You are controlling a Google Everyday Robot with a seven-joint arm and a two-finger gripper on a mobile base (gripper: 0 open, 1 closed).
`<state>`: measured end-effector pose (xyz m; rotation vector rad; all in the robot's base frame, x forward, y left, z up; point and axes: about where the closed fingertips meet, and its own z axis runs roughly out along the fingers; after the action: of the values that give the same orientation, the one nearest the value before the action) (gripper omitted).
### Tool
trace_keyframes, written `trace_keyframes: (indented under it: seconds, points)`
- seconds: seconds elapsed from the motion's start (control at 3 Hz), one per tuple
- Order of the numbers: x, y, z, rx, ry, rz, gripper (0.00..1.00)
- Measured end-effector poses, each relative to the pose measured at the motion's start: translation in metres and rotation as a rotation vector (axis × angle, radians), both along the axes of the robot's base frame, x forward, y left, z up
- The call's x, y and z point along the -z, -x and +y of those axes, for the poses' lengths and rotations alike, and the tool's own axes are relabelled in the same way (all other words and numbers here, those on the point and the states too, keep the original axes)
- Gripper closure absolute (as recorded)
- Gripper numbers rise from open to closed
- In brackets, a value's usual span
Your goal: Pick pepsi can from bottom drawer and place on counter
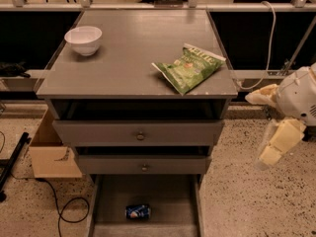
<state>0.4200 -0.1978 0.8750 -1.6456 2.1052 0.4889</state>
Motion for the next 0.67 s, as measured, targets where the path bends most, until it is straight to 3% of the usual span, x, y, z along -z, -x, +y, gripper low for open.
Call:
trace_keyframes:
  seconds: [0.67]
  points:
    - [0.05, -0.015, 0.024, -0.059, 0.025, 0.056, 0.0]
